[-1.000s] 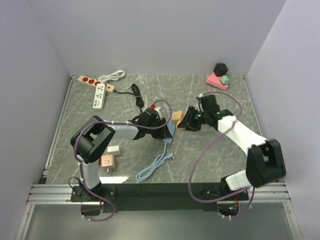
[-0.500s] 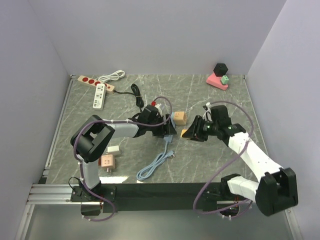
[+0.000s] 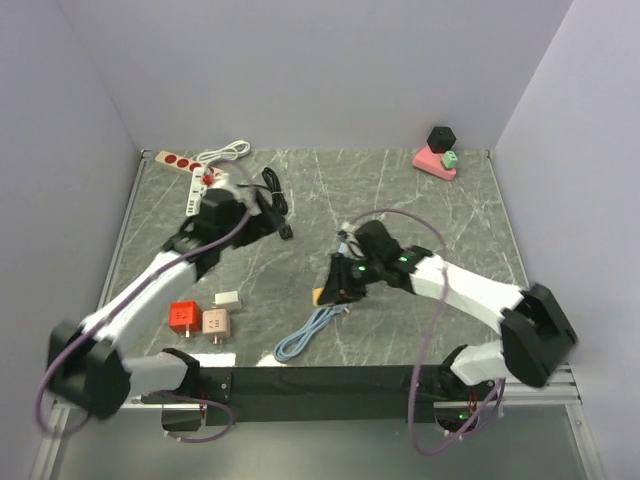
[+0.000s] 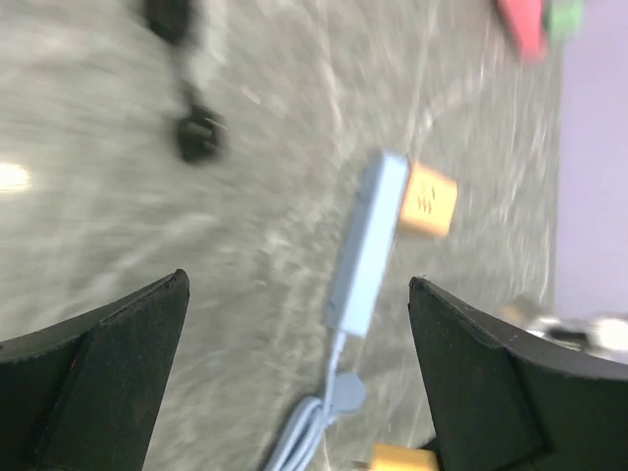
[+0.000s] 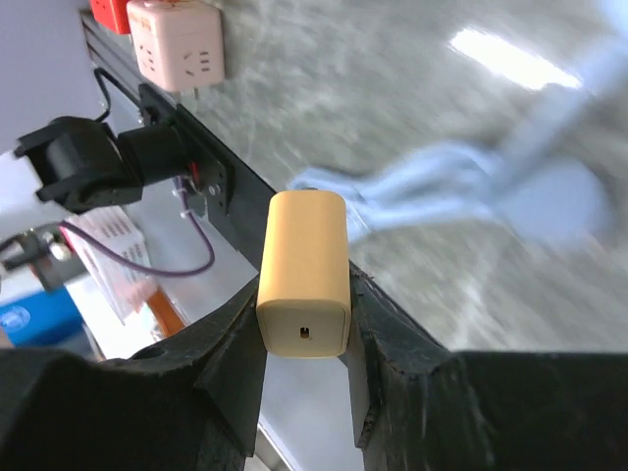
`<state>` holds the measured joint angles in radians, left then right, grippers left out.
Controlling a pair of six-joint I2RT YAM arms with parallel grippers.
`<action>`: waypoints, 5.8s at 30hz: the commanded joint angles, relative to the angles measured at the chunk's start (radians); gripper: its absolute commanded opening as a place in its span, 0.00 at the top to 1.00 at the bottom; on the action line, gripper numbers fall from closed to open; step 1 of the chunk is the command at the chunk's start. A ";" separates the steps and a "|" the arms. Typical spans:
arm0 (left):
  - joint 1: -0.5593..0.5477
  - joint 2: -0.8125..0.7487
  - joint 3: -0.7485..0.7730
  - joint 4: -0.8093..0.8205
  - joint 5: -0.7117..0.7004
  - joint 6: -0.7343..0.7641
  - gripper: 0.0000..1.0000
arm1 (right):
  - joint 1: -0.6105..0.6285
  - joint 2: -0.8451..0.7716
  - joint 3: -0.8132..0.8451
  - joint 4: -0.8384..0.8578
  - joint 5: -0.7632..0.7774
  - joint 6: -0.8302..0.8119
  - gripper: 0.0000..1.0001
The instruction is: Pull the plug off the socket
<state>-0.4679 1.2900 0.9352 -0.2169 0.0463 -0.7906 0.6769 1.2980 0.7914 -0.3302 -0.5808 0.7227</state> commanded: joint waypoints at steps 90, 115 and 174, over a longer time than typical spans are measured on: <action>-0.304 0.635 0.292 0.203 0.197 0.129 0.99 | -0.510 0.395 0.074 0.356 0.021 0.063 0.02; -0.176 0.634 0.131 0.226 0.093 0.065 1.00 | -0.617 -0.078 -0.103 0.241 -0.200 0.009 1.00; 0.706 -0.084 0.102 0.022 0.472 0.027 0.01 | 0.282 1.090 1.233 -0.176 0.062 -0.029 0.57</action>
<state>0.2379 1.2728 1.1290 -0.1390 0.4870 -0.8112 0.9211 2.3672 1.9282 -0.4362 -0.5125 0.6975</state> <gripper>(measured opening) 0.993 0.668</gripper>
